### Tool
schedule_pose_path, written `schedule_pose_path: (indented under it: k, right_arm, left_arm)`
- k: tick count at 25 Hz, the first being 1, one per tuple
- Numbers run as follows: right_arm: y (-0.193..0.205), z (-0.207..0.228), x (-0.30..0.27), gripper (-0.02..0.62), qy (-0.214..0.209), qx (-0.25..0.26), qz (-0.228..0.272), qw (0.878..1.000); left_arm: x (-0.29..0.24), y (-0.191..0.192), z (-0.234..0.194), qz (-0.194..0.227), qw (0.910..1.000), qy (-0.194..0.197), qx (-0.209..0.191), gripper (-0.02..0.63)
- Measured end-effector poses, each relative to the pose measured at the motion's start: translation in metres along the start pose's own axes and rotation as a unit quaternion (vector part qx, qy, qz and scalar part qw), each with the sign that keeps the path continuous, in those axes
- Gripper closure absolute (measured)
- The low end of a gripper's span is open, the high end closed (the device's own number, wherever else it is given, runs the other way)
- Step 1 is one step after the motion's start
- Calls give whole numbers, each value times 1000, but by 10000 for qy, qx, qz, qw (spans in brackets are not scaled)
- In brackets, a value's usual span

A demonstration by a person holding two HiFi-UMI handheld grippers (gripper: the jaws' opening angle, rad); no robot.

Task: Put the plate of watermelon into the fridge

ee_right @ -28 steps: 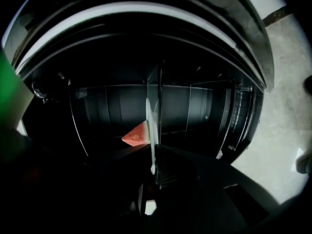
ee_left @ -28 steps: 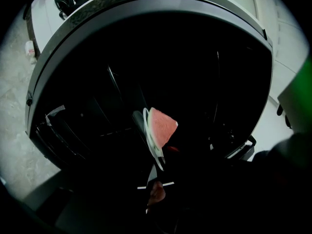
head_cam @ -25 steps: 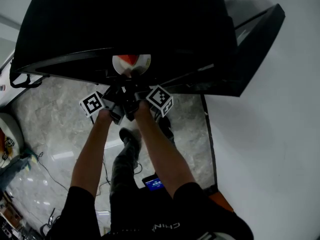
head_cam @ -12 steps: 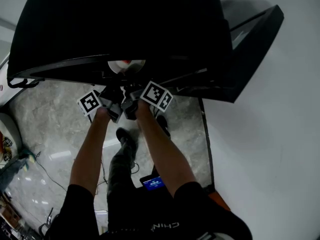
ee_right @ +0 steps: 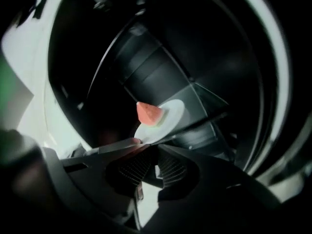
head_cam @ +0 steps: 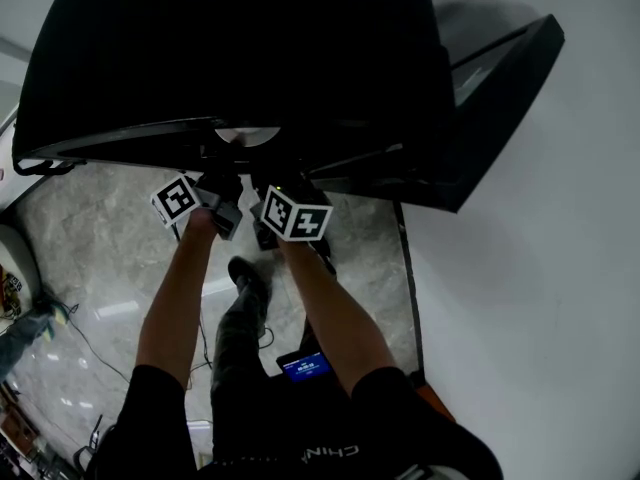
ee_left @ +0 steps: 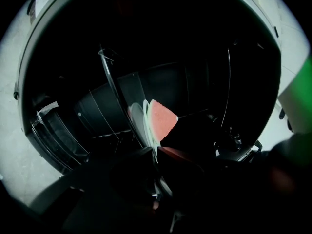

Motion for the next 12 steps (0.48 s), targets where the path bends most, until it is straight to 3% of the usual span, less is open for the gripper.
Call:
schedule_pose_path:
  k: [6,10,12]
  right_arm:
    - [-13,-14,-5,551,245,1406,134,9897]
    - [-12,-14,-9,560,370,1611,116,9862]
    - [-12,-14,-10,560,361,1587,138,9866]
  left_arm:
    - [0,-1,0,-23,9997,94,237,569]
    - [2,-1,8,-227,9989,258,315,485]
    - [5,3,13,-495,9985,185,122,474]
Point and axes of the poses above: the fingertips, and each gripper's own axes: x backward along the fingers, z to its right, y out of its underside, the point moved 5 cm from there along x, backward along the fingers, and after that the axes turned 8 degrees about y, right-handed, at the moved point
